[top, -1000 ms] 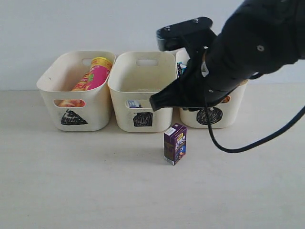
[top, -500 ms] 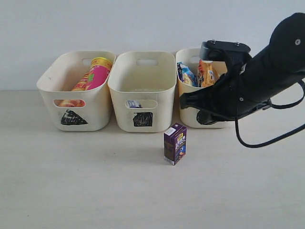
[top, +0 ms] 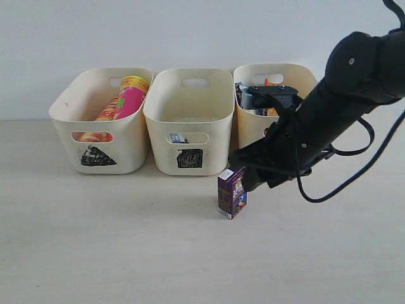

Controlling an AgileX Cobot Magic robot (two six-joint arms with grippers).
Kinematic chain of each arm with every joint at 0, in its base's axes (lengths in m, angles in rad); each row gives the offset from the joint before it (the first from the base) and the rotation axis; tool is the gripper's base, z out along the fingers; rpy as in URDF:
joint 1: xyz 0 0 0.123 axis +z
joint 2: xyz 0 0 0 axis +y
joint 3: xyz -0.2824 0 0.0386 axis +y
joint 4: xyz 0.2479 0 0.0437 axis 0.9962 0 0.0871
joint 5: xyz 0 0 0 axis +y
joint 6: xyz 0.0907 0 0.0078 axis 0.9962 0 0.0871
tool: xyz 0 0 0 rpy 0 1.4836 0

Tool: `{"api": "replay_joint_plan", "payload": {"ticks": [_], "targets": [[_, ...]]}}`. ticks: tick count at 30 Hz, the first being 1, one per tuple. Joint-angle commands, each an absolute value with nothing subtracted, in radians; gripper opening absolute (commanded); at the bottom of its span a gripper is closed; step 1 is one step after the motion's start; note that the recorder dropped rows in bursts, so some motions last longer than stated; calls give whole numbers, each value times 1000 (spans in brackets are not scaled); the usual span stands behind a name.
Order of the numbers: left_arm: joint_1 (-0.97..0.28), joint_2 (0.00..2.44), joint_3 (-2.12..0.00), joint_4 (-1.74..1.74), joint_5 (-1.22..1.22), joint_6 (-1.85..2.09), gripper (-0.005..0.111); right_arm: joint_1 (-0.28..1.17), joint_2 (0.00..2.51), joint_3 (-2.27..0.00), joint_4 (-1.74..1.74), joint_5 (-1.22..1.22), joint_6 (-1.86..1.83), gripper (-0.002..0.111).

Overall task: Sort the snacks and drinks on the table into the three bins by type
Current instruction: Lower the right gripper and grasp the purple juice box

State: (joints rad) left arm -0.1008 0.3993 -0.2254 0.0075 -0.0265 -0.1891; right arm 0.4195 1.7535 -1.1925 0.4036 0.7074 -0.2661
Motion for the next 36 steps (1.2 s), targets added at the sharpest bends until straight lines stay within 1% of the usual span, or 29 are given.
{"api": "replay_joint_plan", "payload": {"ticks": [1,2,11,18,30,32,33,34,36], "targets": [[-106,395,-221,0,-23,-184,4,412,1800,-1270,405,726,-303,84],[-106,395,-221,0,-23,-184,4,412,1812,-1286,403,726,-313,86],[-106,395,-221,0,-23,-180,4,416,1896,-1396,383,728,-377,86],[-106,395,-221,0,-19,-179,4,431,1946,-1409,369,665,-421,86],[-106,395,-221,16,-14,-176,4,431,2027,-1409,369,654,-455,86],[-106,395,-221,19,-14,-176,4,431,2027,-1409,369,649,-458,83],[-106,395,-221,19,-14,-176,4,431,2027,-1409,369,646,-458,80],[-106,395,-221,19,-14,-176,4,431,2027,-1409,369,646,-460,75],[-106,395,-221,19,-14,-176,4,431,2027,-1409,369,646,-466,61]]}}
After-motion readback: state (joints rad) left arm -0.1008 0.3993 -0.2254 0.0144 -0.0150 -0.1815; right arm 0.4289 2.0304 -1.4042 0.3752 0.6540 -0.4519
